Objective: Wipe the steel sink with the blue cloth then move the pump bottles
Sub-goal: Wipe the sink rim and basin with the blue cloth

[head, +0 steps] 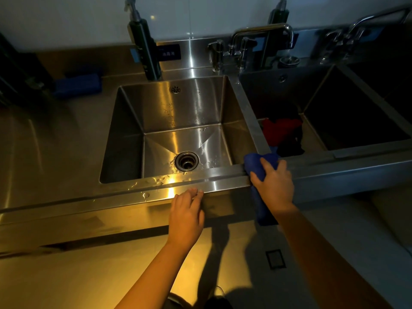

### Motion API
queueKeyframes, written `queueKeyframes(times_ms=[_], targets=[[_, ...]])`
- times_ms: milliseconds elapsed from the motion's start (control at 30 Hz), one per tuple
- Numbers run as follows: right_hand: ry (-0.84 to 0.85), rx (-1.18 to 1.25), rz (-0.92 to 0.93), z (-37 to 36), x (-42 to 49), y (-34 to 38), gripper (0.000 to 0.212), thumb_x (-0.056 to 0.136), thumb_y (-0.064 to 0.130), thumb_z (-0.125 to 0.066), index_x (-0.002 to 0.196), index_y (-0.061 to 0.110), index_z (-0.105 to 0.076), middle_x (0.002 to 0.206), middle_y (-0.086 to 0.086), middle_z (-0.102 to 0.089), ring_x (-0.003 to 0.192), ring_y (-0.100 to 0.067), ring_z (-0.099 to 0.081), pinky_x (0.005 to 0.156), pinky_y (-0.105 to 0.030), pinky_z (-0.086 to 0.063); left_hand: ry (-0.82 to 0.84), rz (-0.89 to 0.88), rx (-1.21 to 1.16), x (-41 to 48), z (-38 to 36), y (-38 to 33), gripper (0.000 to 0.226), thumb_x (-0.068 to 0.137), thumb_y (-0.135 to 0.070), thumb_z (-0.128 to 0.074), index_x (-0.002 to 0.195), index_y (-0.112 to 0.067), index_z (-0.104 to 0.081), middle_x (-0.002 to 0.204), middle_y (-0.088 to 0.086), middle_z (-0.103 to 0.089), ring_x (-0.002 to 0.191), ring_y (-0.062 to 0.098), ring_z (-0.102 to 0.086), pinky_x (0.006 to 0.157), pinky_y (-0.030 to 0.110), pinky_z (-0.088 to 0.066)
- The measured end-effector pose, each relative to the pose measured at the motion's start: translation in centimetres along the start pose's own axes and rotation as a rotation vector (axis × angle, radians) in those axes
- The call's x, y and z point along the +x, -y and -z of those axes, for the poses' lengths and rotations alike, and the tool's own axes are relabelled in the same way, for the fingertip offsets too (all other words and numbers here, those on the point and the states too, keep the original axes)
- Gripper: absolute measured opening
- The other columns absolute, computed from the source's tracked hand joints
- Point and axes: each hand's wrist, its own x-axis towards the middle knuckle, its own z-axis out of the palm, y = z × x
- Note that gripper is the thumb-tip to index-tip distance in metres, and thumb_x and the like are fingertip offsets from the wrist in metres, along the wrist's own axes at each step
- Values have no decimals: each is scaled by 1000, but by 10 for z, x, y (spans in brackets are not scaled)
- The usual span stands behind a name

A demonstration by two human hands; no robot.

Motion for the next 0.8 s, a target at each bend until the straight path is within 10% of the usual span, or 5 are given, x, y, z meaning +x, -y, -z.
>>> queueKeyframes(times_ms=[400,600,800], targets=[[88,-45,169,-31,-31,69,58,89,46,-45,140,25,-25,135,-17,-29,115,-35,-40,88,-41,-43,36,-79,3,0,8,2,58,61,1,-75,116,-1,-59,113,19,-60,105,26,-45,89,44,-43],[24,89,-39,-20,-27,50,61,88,39,-53,141,29,-25,144,-19,-20,121,-42,-36,95,-47,-39,88,-105,29,-13,15,9,57,68,-5,-73,122,-8,-56,131,19,-51,125,34,-40,101,52,-21],[63,-75,22,-27,-27,72,52,89,38,-49,137,27,-32,140,-23,-26,111,-47,-43,89,-47,-42,21,48,4,-31,47,47,46,74,-3,-67,119,-6,-58,129,18,-52,127,35,-37,97,58,-36]])
